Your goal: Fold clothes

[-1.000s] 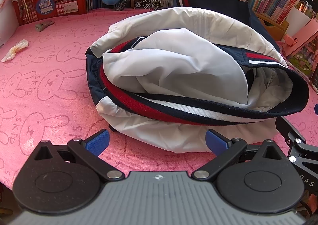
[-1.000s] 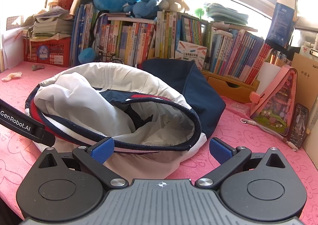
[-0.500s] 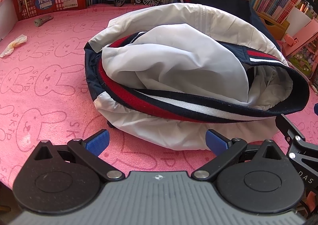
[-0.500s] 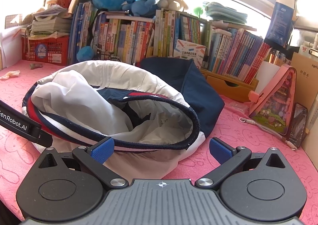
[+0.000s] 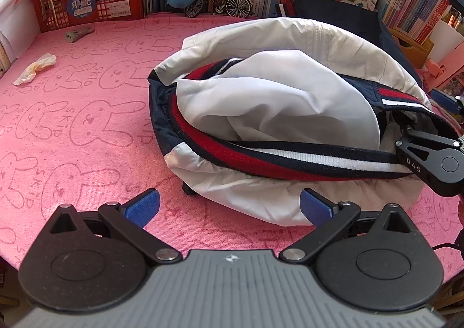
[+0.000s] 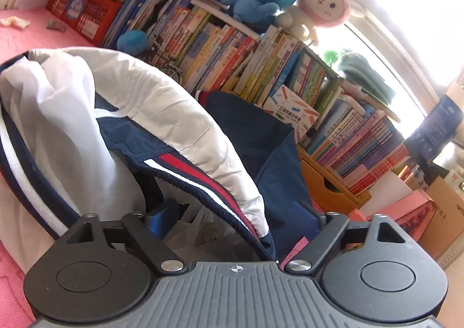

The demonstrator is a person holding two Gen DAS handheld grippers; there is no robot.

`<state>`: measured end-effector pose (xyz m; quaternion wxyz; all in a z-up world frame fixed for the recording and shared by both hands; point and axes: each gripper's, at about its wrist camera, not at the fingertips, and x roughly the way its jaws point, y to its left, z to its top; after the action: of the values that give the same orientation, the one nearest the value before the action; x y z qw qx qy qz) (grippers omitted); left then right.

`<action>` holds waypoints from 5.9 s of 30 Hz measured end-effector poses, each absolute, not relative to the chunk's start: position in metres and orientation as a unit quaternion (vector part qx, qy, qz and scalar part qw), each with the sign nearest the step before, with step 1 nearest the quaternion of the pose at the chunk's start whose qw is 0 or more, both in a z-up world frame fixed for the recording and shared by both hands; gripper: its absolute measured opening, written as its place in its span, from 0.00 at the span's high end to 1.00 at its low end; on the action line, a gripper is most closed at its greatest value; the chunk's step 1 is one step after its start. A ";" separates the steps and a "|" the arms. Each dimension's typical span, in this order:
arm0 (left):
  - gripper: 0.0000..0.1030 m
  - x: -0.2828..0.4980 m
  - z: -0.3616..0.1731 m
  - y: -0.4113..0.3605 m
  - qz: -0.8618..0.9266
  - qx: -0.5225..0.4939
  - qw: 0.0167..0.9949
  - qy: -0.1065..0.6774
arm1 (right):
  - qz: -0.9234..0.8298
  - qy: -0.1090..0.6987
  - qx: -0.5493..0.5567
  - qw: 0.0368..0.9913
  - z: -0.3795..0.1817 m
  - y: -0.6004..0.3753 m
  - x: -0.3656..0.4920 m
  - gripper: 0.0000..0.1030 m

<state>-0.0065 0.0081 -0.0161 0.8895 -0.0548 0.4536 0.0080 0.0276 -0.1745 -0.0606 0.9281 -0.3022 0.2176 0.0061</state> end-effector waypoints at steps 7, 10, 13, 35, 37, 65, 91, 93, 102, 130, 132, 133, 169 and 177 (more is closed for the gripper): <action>0.00 0.009 0.003 0.012 0.025 -0.024 0.916 0.400 | 0.012 0.206 -0.159 0.966 -0.009 -0.206 0.035 0.74; 0.00 0.015 0.006 0.002 0.006 -0.013 0.925 0.379 | 0.036 0.181 -0.103 0.977 0.016 -0.220 0.022 0.78; 0.00 0.018 0.003 -0.009 -0.029 -0.032 0.935 0.352 | 0.054 0.161 -0.054 0.984 0.037 -0.230 0.007 0.79; 0.00 -0.010 0.051 0.068 0.087 -0.041 0.983 0.156 | 0.007 0.112 -0.069 0.991 0.041 -0.250 -0.056 0.78; 0.00 -0.025 0.060 0.075 0.076 -0.057 0.986 0.138 | 0.008 0.104 -0.069 0.992 0.045 -0.249 -0.059 0.78; 0.00 -0.106 0.022 0.078 -0.355 -0.105 0.864 0.341 | 0.060 0.423 0.006 0.904 -0.021 -0.342 -0.177 0.54; 0.00 -0.054 -0.080 -0.012 -0.183 0.101 0.924 0.321 | 0.138 0.380 -0.027 0.914 -0.030 -0.170 0.122 0.54; 0.00 -0.056 -0.078 -0.012 -0.196 0.108 0.920 0.322 | 0.128 0.387 -0.003 0.913 -0.047 -0.197 0.101 0.54; 0.00 -0.048 -0.011 0.044 -0.324 -0.131 0.887 0.303 | 0.101 0.309 0.059 0.944 -0.090 -0.280 -0.009 0.50; 0.60 0.045 -0.043 -0.065 -0.203 0.073 0.892 0.397 | 0.079 0.254 0.007 0.964 -0.105 -0.263 -0.038 0.44; 0.71 0.050 -0.025 -0.047 -0.176 0.041 0.909 0.375 | 0.075 0.243 0.027 0.967 -0.096 -0.266 -0.042 0.43; 0.72 0.054 -0.012 -0.034 -0.158 0.016 0.920 0.358 | 0.074 0.235 0.037 0.969 -0.092 -0.268 -0.043 0.39; 0.98 0.178 0.018 0.079 0.006 -0.093 0.960 0.263 | 0.042 0.297 0.065 0.952 -0.109 -0.269 -0.016 0.17; 0.97 0.180 0.169 0.203 0.033 -0.176 0.980 0.086 | 0.046 0.226 0.050 0.972 -0.044 -0.254 0.015 0.11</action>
<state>0.1804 0.2035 0.1689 0.9802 -0.1755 0.0856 0.0333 0.0150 -0.2540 -0.0437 0.9717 0.0503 0.2261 0.0459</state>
